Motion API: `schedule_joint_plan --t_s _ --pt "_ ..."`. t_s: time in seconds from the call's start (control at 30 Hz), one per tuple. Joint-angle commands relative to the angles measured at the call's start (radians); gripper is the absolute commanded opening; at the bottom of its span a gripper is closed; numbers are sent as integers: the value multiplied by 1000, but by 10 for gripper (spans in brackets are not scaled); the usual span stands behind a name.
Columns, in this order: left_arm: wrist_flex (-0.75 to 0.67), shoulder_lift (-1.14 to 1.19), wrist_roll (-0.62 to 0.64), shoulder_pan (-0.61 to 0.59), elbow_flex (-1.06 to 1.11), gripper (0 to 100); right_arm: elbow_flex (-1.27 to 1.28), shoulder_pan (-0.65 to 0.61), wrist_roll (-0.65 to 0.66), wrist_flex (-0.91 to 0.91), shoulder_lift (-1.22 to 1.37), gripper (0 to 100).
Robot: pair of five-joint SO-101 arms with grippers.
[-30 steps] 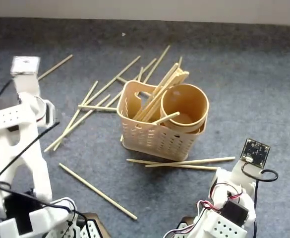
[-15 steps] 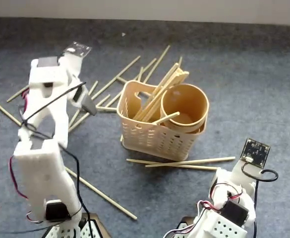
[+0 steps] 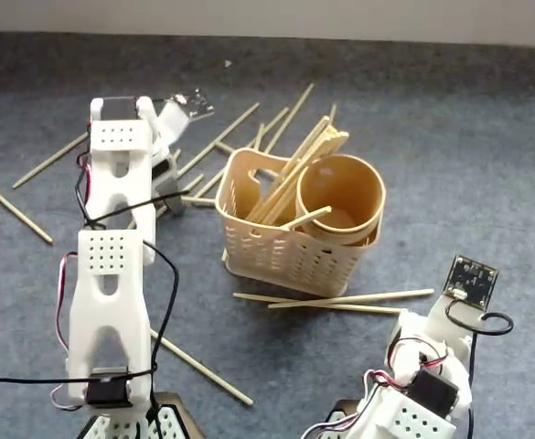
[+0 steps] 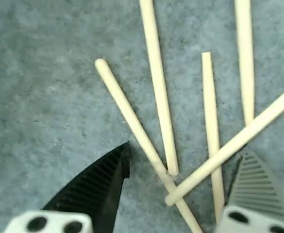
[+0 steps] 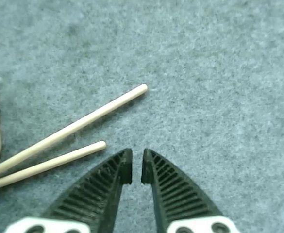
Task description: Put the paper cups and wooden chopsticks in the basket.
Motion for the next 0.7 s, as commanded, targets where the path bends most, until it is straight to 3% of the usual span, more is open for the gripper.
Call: schedule_joint_plan --t_s 0.0,0.17,0.27,0.37,0.67 --pt "6 33 -14 8 -50 348 150 -2 6 5 -2 56" --pt "6 105 -14 21 -53 312 150 -2 6 5 -2 56" --pt "6 127 -31 42 -56 147 150 -2 6 5 -2 56" --pt "12 131 -166 62 -56 0 150 -2 6 5 -2 56" --pt "15 79 -121 58 -70 5 150 -2 6 5 -2 56"
